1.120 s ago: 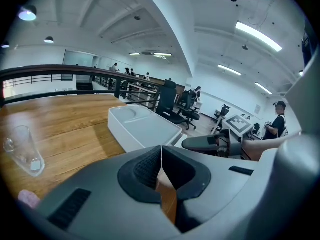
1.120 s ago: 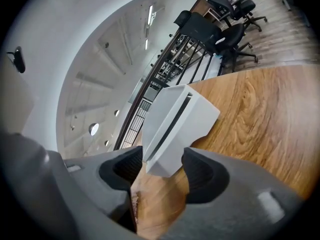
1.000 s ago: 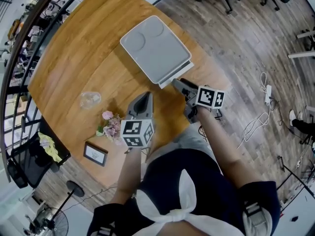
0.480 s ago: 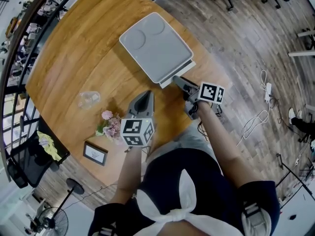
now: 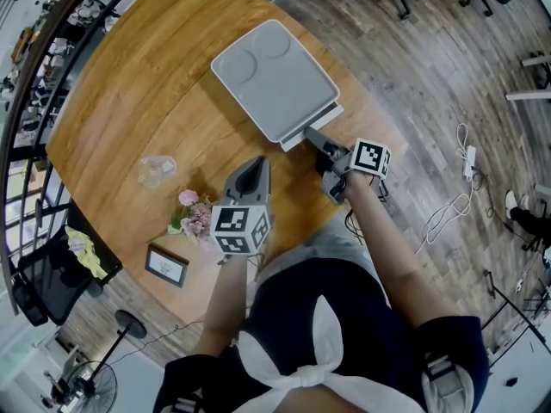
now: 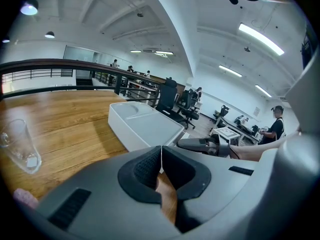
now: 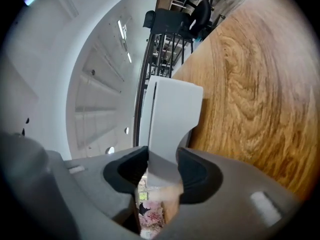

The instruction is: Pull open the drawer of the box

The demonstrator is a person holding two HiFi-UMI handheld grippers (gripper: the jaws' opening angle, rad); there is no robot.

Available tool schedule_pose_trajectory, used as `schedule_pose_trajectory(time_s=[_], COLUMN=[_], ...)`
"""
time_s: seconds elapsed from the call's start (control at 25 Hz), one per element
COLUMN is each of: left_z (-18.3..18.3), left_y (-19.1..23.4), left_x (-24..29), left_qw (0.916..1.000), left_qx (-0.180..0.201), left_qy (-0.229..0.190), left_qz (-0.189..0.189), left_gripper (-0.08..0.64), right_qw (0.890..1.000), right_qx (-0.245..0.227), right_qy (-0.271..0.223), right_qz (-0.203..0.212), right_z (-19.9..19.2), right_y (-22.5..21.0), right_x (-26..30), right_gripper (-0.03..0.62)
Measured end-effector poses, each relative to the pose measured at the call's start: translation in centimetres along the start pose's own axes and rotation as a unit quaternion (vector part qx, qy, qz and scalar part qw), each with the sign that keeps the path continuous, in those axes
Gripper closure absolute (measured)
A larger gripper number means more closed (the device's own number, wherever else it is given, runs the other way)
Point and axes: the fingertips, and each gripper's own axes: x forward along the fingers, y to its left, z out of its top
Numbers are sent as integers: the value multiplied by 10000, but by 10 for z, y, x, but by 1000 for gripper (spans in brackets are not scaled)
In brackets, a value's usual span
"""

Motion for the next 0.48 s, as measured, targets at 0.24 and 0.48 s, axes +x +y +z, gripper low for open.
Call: schedule_pose_trajectory(time_s=[0.24,0.48], left_z=[-1,-2], left_y=[-1,-3], left_x=[-4,-7], left_qw=[10000,10000], left_qx=[34,16], left_qy=[16,18], left_qz=[2,-15], left_gripper=[537,537], right_qw=[9999,9999], right_qx=[-20,-6], right_qy=[-38,-126], right_qz=[-106,-102], right_z=[-1,-2], right_y=[3,3], right_x=[-2,-2], right_gripper=[422,422])
